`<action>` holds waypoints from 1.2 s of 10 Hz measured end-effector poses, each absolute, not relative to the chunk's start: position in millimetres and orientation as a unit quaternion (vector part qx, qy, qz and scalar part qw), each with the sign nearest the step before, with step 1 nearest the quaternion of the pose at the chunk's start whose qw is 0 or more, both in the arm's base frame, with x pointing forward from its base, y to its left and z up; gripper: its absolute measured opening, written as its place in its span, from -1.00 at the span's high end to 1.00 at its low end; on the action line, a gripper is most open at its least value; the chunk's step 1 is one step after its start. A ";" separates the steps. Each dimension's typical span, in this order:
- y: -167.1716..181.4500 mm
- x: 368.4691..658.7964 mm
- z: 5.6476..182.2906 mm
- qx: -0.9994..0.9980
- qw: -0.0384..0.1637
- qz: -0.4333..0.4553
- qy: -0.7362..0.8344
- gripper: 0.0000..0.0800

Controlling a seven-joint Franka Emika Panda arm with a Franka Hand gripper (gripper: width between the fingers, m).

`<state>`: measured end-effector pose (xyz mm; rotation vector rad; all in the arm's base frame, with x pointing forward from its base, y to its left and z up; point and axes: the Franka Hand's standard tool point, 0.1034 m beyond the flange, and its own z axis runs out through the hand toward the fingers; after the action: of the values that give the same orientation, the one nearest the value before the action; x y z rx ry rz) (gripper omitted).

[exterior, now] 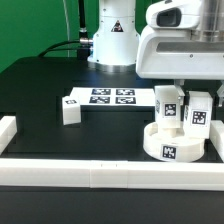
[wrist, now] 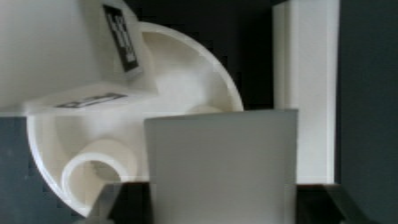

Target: Assemble stool

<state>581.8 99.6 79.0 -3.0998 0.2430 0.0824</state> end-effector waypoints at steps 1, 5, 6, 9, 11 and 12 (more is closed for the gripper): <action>103.0 584.1 81.5 -0.991 0.018 0.026 0.133 0.15; 107.5 597.3 84.3 -0.985 0.025 0.017 0.172 0.15; 107.3 597.0 82.4 -0.985 0.024 0.018 0.172 0.15; 107.6 596.2 81.3 -0.983 0.024 0.019 0.182 0.15; 108.1 596.3 81.0 -0.981 0.024 0.018 0.194 0.15; 111.4 601.7 82.5 -0.971 0.033 0.004 0.238 0.15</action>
Offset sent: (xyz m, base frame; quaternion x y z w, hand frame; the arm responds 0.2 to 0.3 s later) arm 0.0331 0.0044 0.0061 0.0193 0.0315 -0.0185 0.9991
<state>601.7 111.4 82.5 -2.9875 0.7328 0.0116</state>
